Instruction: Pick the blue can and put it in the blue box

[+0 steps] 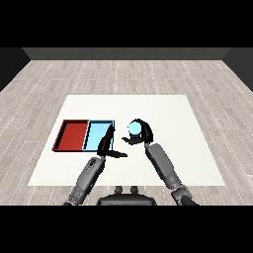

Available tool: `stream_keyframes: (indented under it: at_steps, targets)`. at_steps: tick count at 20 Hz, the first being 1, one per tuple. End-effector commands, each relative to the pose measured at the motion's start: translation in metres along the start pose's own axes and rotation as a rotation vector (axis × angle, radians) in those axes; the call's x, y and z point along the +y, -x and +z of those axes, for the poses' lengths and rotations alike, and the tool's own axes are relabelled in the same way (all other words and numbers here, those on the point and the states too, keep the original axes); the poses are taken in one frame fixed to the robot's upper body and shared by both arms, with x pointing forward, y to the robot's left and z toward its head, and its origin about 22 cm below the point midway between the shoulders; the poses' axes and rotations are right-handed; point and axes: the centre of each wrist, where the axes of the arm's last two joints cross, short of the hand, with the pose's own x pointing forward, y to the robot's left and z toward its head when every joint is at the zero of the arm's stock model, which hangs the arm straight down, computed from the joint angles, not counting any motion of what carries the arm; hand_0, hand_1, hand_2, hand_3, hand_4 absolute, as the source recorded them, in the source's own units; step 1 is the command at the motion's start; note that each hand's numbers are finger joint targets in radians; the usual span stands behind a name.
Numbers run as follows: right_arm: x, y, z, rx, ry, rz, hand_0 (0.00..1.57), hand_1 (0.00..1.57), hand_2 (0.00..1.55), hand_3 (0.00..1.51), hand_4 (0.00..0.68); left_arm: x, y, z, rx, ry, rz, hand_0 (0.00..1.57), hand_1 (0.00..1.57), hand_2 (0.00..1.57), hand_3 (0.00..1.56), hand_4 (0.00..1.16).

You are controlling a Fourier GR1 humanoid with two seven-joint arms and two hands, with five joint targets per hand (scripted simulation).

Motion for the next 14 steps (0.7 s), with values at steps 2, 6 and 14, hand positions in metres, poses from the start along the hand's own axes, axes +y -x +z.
stream_keyframes:
  at_steps: [2, 6, 14]
  targets:
    - [0.019, 0.007, 0.000, -0.009, -0.023, 0.007, 1.41, 1.41, 1.45, 1.41, 0.665, -0.003, 0.014, -0.002, 0.068, 0.003, -0.014, 0.00, 0.00, 0.00, 0.00, 0.00]
    - [-0.011, 0.002, 0.013, -0.029, -0.056, -0.015, 1.40, 1.40, 1.44, 1.40, 0.674, -0.030, 0.011, -0.010, 0.066, 0.005, -0.020, 0.00, 0.00, 0.00, 0.00, 0.00]
    - [0.019, -0.019, 0.020, -0.042, -0.061, -0.036, 1.40, 1.40, 1.45, 1.41, 0.677, -0.028, 0.012, 0.003, 0.105, 0.015, -0.008, 0.00, 0.00, 0.00, 0.00, 0.00]
